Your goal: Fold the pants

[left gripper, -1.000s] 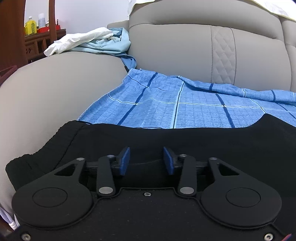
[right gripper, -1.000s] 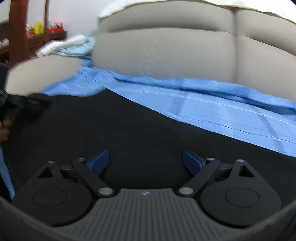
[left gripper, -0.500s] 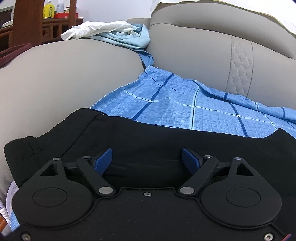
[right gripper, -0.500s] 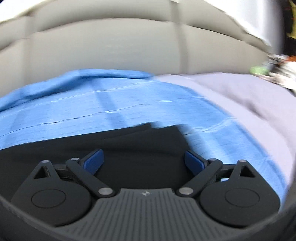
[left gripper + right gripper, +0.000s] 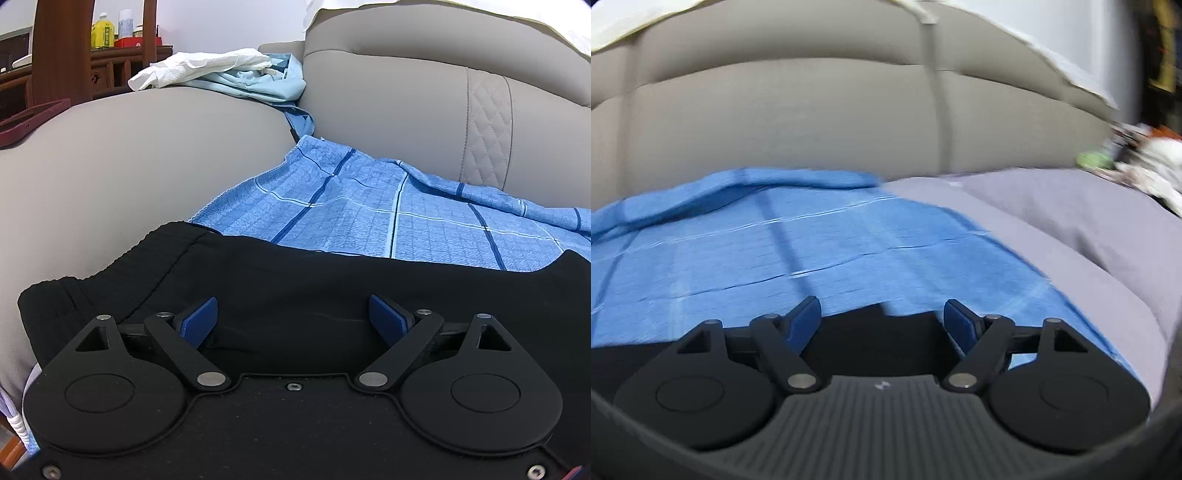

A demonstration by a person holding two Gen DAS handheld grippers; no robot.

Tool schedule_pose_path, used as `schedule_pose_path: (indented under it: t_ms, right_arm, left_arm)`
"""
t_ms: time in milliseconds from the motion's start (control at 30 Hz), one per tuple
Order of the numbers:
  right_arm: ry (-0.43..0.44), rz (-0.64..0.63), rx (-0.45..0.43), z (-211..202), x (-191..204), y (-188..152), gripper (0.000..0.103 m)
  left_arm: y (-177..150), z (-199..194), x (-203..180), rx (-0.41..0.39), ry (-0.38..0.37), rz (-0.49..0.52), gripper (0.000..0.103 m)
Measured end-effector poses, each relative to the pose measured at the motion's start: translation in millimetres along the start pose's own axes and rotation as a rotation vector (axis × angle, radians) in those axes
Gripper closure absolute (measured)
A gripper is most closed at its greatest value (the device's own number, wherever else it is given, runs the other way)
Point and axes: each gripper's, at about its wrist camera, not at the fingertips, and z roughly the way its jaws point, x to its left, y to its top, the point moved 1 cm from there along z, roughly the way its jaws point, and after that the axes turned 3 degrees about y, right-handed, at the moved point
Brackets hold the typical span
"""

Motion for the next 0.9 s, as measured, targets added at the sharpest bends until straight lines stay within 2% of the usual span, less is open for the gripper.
schedule_pose_path:
  t_ms: [67, 100, 167, 200, 233, 300, 333, 367, 400, 433, 467, 533, 600, 667, 733, 767, 800, 833, 900]
  right_arm:
    - [0.052, -0.037, 0.052, 1, 9, 1, 0.021]
    - [0.051, -0.04, 0.108, 8, 12, 0, 0.032]
    - [0.014, -0.014, 0.118, 10, 12, 2, 0.054]
    - [-0.026, -0.009, 0.127, 10, 10, 6, 0.081]
    - [-0.033, -0.006, 0.134, 10, 7, 8, 0.085]
    - [0.005, -0.005, 0.149, 8, 1, 9, 0.088]
    - [0.013, -0.016, 0.154, 8, 0, 10, 0.089]
    - [0.013, -0.025, 0.155, 7, 0, 10, 0.089]
    - [0.001, -0.038, 0.153, 8, 1, 12, 0.091]
    - [-0.028, -0.055, 0.15, 10, 3, 14, 0.099]
    - [-0.096, -0.082, 0.142, 11, 5, 16, 0.1]
    - [-0.193, -0.091, 0.138, 16, 0, 18, 0.1]
    - [-0.193, -0.032, 0.161, 23, -14, 20, 0.1]
    - [-0.168, 0.005, 0.14, 19, -22, 19, 0.099]
    - [-0.175, 0.0, 0.127, 16, -23, 16, 0.096]
    - [-0.17, -0.012, 0.121, 13, -23, 15, 0.094]
    - [-0.165, -0.018, 0.113, 11, -22, 15, 0.087]
    - [-0.155, -0.013, 0.098, 8, -22, 14, 0.074]
    - [-0.114, 0.031, 0.062, -4, -23, 14, 0.064]
  left_arm:
    - [0, 0, 0, -0.001, 0.001, 0.001, 0.013]
    - [0, 0, 0, -0.001, 0.0, 0.0, 0.013]
    - [0, -1, -1, 0.0, 0.004, 0.001, 0.013]
    - [1, -2, -3, -0.002, 0.019, 0.012, 0.013]
    - [3, -3, -5, -0.007, 0.037, 0.029, 0.015]
    - [6, -4, -12, -0.04, 0.089, 0.096, 0.024]
    - [8, -2, -14, -0.054, 0.123, 0.133, 0.033]
    - [9, 1, -16, -0.056, 0.15, 0.154, 0.05]
    - [10, 6, -17, -0.045, 0.181, 0.171, 0.061]
    - [12, 12, -17, -0.034, 0.208, 0.183, 0.079]
    - [13, 18, -15, -0.018, 0.239, 0.186, 0.088]
    - [16, 29, -9, 0.013, 0.265, 0.168, 0.091]
    - [19, 34, -5, 0.017, 0.267, 0.172, 0.091]
    - [20, 38, -1, 0.023, 0.283, 0.178, 0.091]
    - [22, 41, 5, 0.028, 0.296, 0.162, 0.091]
    - [23, 43, 7, 0.031, 0.33, 0.155, 0.091]
    - [25, 44, 10, 0.037, 0.356, 0.148, 0.091]
    - [25, 43, 12, 0.035, 0.352, 0.138, 0.091]
    - [25, 37, 10, 0.032, 0.343, 0.147, 0.088]
